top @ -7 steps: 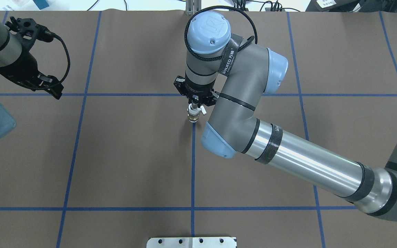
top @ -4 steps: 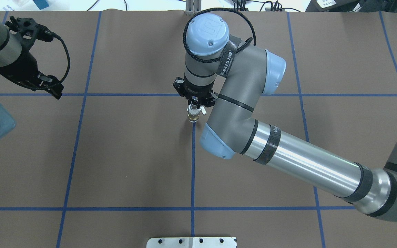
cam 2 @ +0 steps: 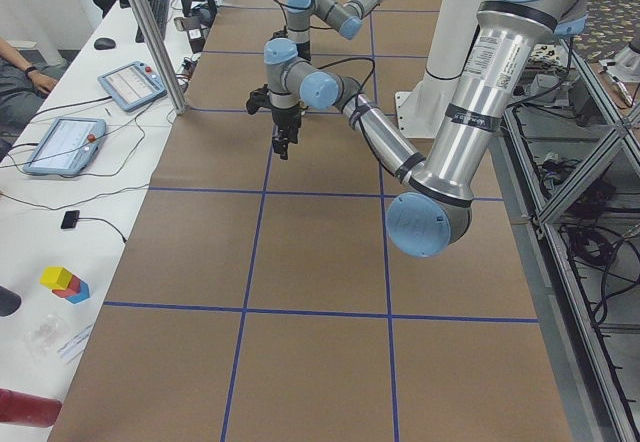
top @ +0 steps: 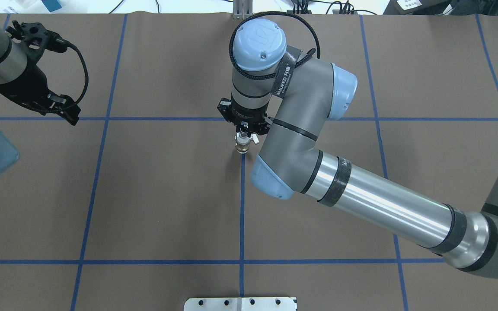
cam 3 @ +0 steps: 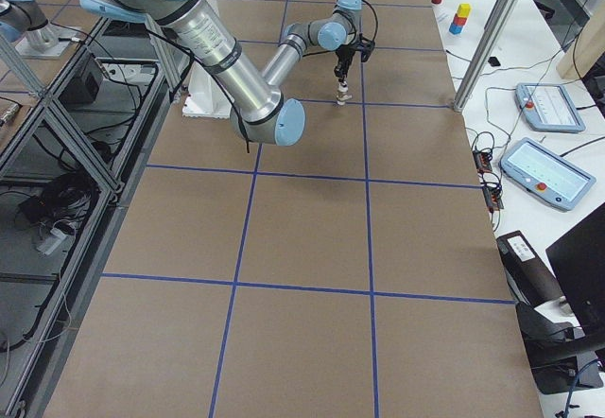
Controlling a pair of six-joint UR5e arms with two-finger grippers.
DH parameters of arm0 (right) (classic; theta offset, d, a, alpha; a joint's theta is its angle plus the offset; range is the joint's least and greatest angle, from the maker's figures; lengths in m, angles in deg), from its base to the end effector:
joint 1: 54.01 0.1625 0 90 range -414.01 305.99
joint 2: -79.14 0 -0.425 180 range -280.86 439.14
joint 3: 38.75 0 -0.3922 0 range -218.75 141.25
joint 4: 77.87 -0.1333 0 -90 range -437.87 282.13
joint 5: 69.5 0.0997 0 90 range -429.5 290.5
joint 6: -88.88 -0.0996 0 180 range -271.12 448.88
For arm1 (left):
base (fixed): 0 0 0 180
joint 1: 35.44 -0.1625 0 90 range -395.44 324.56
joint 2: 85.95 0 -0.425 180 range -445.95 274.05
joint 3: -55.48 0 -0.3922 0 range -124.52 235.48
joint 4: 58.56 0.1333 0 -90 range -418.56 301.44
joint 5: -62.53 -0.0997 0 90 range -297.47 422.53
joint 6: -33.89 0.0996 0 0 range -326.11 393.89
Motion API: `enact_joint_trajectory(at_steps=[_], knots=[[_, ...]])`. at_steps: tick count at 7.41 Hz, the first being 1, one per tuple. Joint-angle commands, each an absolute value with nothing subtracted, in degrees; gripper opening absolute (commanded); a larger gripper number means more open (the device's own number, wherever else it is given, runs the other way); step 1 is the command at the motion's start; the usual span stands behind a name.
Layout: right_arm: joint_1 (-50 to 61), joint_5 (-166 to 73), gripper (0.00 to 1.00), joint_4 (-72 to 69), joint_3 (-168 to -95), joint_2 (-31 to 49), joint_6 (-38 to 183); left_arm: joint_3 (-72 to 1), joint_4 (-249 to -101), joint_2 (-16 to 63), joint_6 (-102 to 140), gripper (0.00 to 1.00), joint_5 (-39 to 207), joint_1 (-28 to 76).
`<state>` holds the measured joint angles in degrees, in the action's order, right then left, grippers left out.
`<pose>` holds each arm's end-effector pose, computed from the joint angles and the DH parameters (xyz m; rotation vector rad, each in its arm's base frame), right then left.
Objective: Assemble PPR valve and pipe with both arms
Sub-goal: 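Press the chrome elbow down onto the valve top with the right gripper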
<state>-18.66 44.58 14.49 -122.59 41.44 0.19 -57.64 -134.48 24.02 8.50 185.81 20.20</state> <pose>-0.5523 -0.5054 0.1363 -0.1434 -0.8451 0.3971 0.2506 -0.5060 0.3185 0.1439 0.7399 0.2961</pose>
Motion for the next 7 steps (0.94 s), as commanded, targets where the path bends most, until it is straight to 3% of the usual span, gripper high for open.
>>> enact_joint_trajectory(at_steps=[1, 2, 5, 6, 7], knots=[[-18.59, 44.58, 0.29, 14.42, -122.51, 41.44, 0.19, -58.16, -134.14, 24.09, 8.23, 0.77, 186.19, 20.2], [-18.59, 44.58, 0.39, 14.42, -122.51, 41.44, 0.2, -58.25, -134.05, 24.09, 8.23, 0.77, 186.89, 20.2], [-18.5, 44.58, 0.54, 14.33, -122.24, 41.35, 0.37, -59.04, -133.79, 24.09, 7.96, 0.78, 186.9, 20.2], [-18.5, 44.49, 0.72, 14.24, -121.81, 41.44, 0.37, -59.39, -133.7, 24.09, 7.96, 0.78, 186.9, 20.2], [-18.33, 44.49, 0.74, 13.2, -121.72, 41.35, 0.37, -59.48, -133.61, 24.09, 7.96, 0.78, 186.9, 20.2]])
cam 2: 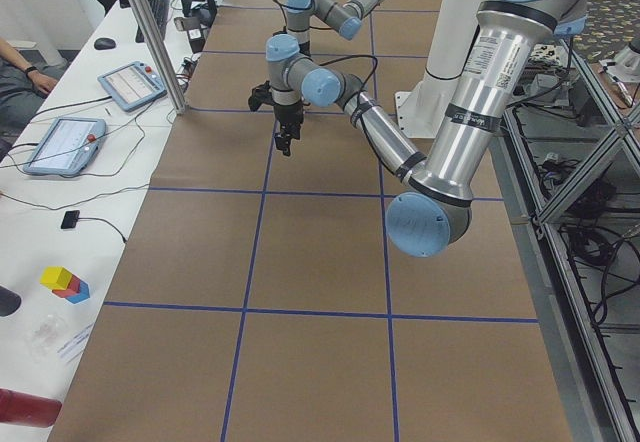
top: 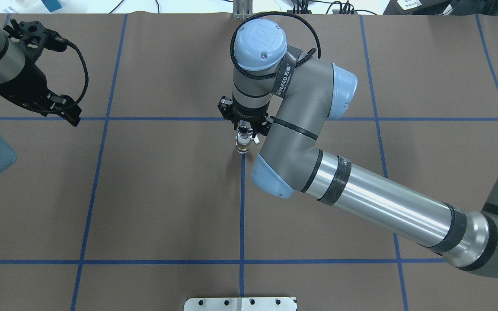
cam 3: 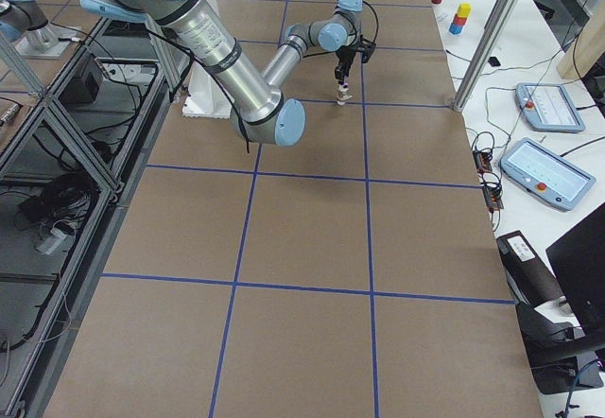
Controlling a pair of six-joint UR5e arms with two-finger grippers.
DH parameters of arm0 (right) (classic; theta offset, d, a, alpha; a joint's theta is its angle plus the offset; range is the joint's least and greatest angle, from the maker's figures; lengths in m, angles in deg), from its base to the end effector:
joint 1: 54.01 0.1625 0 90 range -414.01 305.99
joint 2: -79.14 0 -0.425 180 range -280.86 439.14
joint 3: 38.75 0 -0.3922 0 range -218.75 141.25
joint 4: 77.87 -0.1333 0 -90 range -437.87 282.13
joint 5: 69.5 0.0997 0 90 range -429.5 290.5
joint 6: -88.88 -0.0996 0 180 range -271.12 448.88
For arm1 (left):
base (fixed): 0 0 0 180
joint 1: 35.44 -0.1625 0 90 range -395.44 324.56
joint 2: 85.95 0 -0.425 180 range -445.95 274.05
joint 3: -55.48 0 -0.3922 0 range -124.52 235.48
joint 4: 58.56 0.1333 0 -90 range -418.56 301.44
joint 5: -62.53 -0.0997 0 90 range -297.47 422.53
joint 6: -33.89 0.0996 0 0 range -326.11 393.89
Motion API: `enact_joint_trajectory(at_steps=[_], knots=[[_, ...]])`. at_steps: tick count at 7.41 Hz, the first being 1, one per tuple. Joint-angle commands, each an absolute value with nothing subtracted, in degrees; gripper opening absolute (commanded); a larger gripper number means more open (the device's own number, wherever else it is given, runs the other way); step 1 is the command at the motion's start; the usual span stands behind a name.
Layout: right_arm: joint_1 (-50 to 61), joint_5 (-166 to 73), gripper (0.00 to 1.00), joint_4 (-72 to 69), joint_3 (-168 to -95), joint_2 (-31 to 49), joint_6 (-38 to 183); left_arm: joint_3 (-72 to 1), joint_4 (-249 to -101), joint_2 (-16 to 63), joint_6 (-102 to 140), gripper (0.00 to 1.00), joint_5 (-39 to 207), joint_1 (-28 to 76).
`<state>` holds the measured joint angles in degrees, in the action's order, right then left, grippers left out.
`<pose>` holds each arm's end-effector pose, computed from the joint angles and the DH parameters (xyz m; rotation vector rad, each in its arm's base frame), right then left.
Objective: Assemble PPR valve and pipe with both arms
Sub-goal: 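Press the chrome elbow down onto the valve top with the right gripper, then open the right gripper and withdraw the right arm from the valve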
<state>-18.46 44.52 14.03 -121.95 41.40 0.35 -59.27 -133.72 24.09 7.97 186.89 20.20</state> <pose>-0.5531 -0.5093 0.1403 -0.1412 -0.8418 0.3993 0.2476 -0.4987 0.3069 0.1446 0.7632 0.2965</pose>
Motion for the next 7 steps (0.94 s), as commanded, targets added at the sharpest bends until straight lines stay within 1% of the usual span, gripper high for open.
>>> enact_joint_trajectory(at_steps=[1, 3, 4, 5, 6, 7], knots=[[-18.24, 44.58, 0.74, 12.75, -121.37, 41.35, 0.28, -59.92, -133.61, 24.09, 7.96, 0.78, 186.9, 20.2], [-17.71, 44.58, 0.76, 12.14, -121.54, 41.53, -0.06, -61.05, -133.0, 24.0, 7.88, 0.78, 186.9, 20.2], [-16.84, 44.58, 0.96, 11.26, -121.89, 41.53, -0.07, -62.54, -131.87, 24.17, 6.14, 0.78, 186.81, 20.11], [-16.05, 44.84, 1.0, 11.17, -122.24, 41.53, 0.02, -64.56, -130.99, 24.26, 5.25, 0.78, 186.9, 20.11], [-15.35, 45.02, 1.0, 11.34, -124.68, 41.35, 0.02, -65.1, -130.8, 24.26, 5.07, 0.78, 187.85, 20.2], [-12.64, 46.85, 1.0, 11.78, -129.57, 37.96, 0.19, -65.46, -130.8, 24.35, 5.06, 0.8, 189.43, 20.55]])
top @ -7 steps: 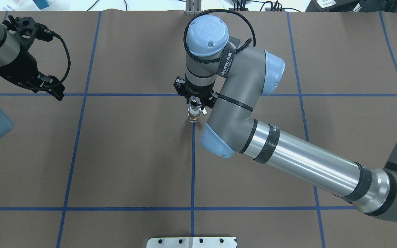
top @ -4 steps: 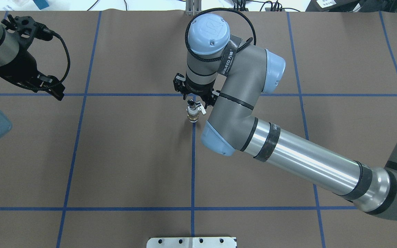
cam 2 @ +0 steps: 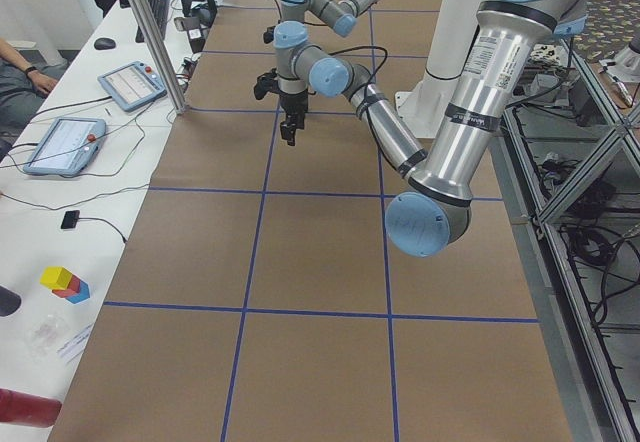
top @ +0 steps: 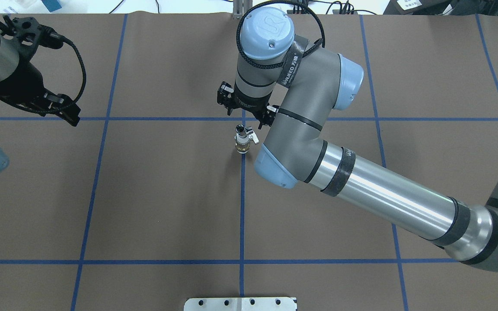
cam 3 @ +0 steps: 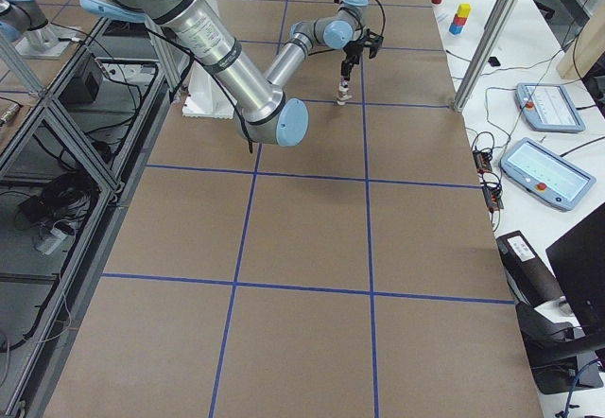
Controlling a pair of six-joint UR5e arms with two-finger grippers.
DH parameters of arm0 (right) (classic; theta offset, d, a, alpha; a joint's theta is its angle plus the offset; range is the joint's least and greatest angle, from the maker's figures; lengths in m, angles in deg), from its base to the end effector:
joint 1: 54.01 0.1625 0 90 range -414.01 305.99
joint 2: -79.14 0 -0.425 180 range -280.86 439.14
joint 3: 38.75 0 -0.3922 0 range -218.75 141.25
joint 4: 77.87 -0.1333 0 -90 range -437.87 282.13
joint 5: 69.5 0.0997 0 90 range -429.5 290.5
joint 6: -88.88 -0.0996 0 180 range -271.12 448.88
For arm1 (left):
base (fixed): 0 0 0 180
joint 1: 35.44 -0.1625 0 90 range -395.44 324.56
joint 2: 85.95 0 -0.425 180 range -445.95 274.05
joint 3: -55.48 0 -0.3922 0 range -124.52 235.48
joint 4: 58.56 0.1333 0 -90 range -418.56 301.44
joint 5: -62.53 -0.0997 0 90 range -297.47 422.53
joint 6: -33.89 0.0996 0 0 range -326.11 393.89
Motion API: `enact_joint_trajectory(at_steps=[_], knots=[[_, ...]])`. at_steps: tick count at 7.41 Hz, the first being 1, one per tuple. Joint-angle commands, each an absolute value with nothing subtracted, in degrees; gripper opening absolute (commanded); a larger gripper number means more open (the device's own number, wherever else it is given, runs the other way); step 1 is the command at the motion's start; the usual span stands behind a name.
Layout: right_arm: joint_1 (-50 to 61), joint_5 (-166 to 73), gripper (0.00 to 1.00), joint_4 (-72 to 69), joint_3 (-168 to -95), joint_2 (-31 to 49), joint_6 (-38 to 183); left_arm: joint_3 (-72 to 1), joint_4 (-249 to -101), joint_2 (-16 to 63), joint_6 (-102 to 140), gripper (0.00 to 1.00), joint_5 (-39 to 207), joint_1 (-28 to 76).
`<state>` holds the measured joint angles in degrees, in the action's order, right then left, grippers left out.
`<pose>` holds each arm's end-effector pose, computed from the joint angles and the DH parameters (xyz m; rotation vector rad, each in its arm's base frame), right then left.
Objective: Assemble PPR valve and pipe with both arms
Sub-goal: 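Open the right gripper and withdraw the right arm from the valve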
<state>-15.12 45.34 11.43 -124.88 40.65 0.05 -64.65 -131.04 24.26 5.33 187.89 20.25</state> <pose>-0.5113 -0.5299 0.1228 -0.0991 -0.9257 0.4278 0.2334 -0.4763 0.2736 0.1604 0.8025 0.2714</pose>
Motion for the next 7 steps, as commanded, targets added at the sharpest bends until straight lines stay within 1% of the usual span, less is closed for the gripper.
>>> enact_joint_trajectory(at_steps=[1, 2, 3, 4, 5, 7], knots=[[-10.7, 48.17, 1.0, 11.52, -135.98, 31.05, 1.94, -65.37, -130.89, 24.18, 5.5, 0.81, 189.45, 21.94], [-8.16, 49.84, 1.0, 11.78, -141.61, 25.33, 5.52, -65.11, -131.06, 23.74, 6.29, 0.86, 189.53, 24.13], [-5.26, 52.99, 1.0, 11.87, -144.1, 20.83, 8.08, -65.11, -130.98, 23.3, 8.56, 0.95, 189.71, 25.81], [-0.88, 56.15, 1.0, 11.87, -144.56, 18.52, 13.15, -65.54, -130.8, 21.73, 11.02, 0.96, 189.88, 27.91], [1.25, 57.05, 1.0, 11.87, -147.09, 13.37, 17.99, -65.81, -130.89, 19.54, 15.04, 0.99, 191.45, 29.93], [4.95, 57.67, 1.0, 11.69, -151.92, 2.21, 32.29, -64.93, -130.71, 15.93, 25.24, 0.99, 193.92, 34.94]])
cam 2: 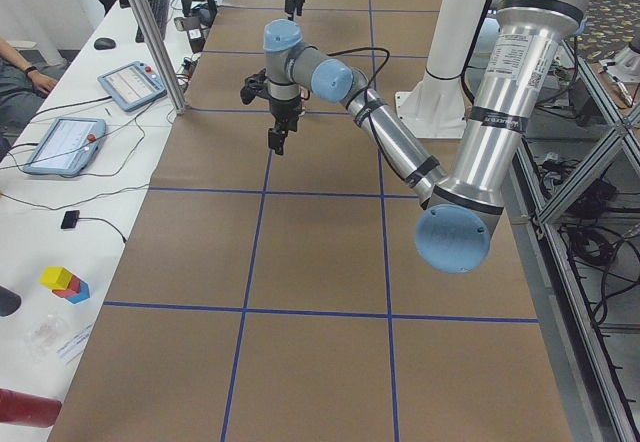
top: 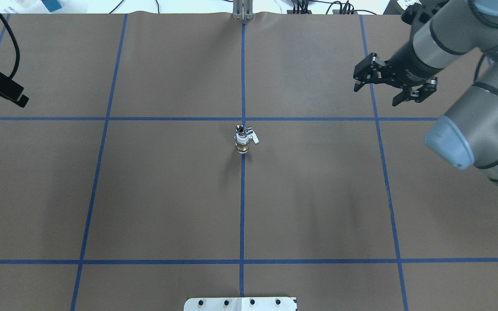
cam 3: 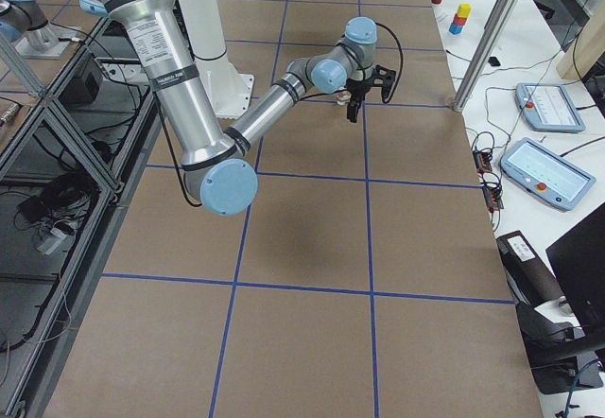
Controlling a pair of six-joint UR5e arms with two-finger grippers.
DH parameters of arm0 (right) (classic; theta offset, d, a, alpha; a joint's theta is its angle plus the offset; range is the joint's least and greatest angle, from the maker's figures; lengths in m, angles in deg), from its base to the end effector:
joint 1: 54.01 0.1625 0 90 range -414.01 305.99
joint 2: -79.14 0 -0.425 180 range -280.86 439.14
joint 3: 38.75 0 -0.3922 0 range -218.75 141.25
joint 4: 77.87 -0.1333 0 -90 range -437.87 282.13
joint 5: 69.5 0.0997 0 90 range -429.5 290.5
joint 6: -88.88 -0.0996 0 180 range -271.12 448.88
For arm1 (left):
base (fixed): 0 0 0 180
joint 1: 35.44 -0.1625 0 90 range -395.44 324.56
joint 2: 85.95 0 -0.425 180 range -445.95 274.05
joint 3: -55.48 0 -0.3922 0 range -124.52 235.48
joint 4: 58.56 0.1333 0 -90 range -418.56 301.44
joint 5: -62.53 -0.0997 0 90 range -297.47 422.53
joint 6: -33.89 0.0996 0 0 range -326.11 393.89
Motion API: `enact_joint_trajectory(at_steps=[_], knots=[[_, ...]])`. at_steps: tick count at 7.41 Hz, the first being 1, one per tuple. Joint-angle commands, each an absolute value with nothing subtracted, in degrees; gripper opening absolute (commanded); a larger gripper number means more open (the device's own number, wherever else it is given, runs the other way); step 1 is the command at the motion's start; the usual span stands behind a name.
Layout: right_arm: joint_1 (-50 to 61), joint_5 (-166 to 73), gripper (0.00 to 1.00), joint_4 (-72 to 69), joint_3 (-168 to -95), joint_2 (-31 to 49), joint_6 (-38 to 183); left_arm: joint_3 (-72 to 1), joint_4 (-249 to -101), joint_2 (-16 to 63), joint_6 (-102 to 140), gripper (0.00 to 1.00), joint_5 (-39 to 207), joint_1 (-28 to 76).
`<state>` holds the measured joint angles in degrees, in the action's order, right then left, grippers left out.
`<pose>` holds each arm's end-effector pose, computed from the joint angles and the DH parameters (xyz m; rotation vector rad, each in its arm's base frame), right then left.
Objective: Assemble PPR valve and pipe with both arms
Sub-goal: 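Open the right gripper and withdraw the right arm from the valve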
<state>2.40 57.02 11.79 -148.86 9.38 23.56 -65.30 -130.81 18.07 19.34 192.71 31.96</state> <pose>-0.2557 -0.5189 0.3030 -0.0179 -0.9188 0.2883 0.1302 -0.4924 0.3209 0.2103 0.7985 0.2979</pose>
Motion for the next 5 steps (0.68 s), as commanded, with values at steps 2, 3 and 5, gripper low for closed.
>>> enact_joint_trajectory(at_steps=[2, 3, 5], knots=[[12.13, 59.77, 1.0, 11.6, -152.91, -5.98, 45.92, -64.4, -130.71, 13.55, 29.66, 0.99, 194.02, 38.11], [15.39, 61.27, 1.0, 11.6, -152.57, -9.15, 53.64, -63.88, -130.97, 11.8, 32.11, 0.99, 194.1, 39.78], [20.67, 61.28, 1.0, 11.69, -150.64, -12.42, 63.08, -59.14, -130.8, 11.43, 42.04, 0.99, 194.97, 45.32]])
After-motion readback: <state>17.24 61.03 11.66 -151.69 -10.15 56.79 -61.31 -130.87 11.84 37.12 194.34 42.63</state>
